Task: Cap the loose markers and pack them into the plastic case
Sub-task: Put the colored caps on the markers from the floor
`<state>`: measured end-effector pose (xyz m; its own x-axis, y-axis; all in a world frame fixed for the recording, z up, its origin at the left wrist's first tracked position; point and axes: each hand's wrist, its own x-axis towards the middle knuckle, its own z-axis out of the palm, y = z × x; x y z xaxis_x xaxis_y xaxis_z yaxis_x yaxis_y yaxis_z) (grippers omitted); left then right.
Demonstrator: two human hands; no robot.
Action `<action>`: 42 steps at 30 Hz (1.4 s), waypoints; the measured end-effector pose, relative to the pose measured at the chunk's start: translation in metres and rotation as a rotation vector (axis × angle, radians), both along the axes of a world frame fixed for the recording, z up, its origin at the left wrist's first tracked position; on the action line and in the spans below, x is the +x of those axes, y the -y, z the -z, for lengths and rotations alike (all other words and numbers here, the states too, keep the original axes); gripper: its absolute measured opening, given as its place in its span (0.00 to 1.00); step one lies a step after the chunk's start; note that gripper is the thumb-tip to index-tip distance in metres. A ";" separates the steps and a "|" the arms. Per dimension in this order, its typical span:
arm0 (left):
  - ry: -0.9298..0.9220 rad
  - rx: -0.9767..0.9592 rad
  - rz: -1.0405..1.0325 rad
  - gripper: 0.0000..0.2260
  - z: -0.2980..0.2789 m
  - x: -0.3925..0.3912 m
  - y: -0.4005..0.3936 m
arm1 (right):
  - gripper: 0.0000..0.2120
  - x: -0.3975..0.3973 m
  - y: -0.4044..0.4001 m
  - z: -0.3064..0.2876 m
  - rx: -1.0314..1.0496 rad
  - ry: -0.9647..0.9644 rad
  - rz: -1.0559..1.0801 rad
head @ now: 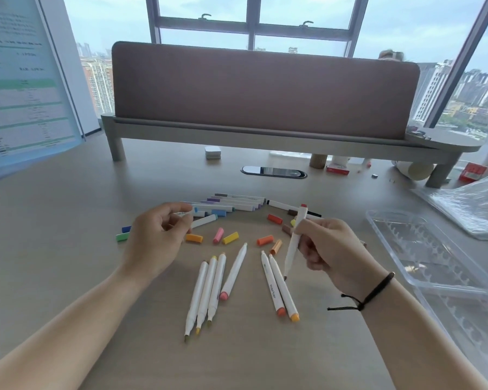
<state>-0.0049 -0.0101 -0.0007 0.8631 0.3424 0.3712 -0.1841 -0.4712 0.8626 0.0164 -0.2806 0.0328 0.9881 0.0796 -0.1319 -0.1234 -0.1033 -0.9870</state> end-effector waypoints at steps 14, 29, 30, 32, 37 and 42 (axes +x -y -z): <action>0.002 0.079 0.074 0.09 0.001 -0.002 0.005 | 0.09 0.000 -0.004 0.005 0.616 -0.142 -0.092; -0.052 0.344 0.164 0.08 -0.009 0.017 0.023 | 0.04 0.015 0.024 -0.002 0.685 -0.094 0.155; -0.082 0.415 0.209 0.07 -0.014 0.024 0.031 | 0.03 0.017 0.026 -0.002 0.706 -0.080 0.195; -0.126 0.548 0.311 0.07 -0.024 0.042 0.051 | 0.04 0.018 0.028 -0.001 0.744 -0.065 0.249; -0.203 0.823 0.465 0.14 -0.025 0.095 0.104 | 0.03 0.014 0.028 0.000 0.850 -0.094 0.301; -0.238 0.965 0.507 0.12 -0.012 0.125 0.115 | 0.04 0.014 0.029 -0.002 0.898 -0.123 0.293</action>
<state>0.1196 -0.1250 0.0110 0.9057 -0.4125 0.0978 -0.4239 -0.8800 0.2142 0.0306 -0.3091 0.0344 0.9681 -0.0468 -0.2463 -0.1324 0.7386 -0.6610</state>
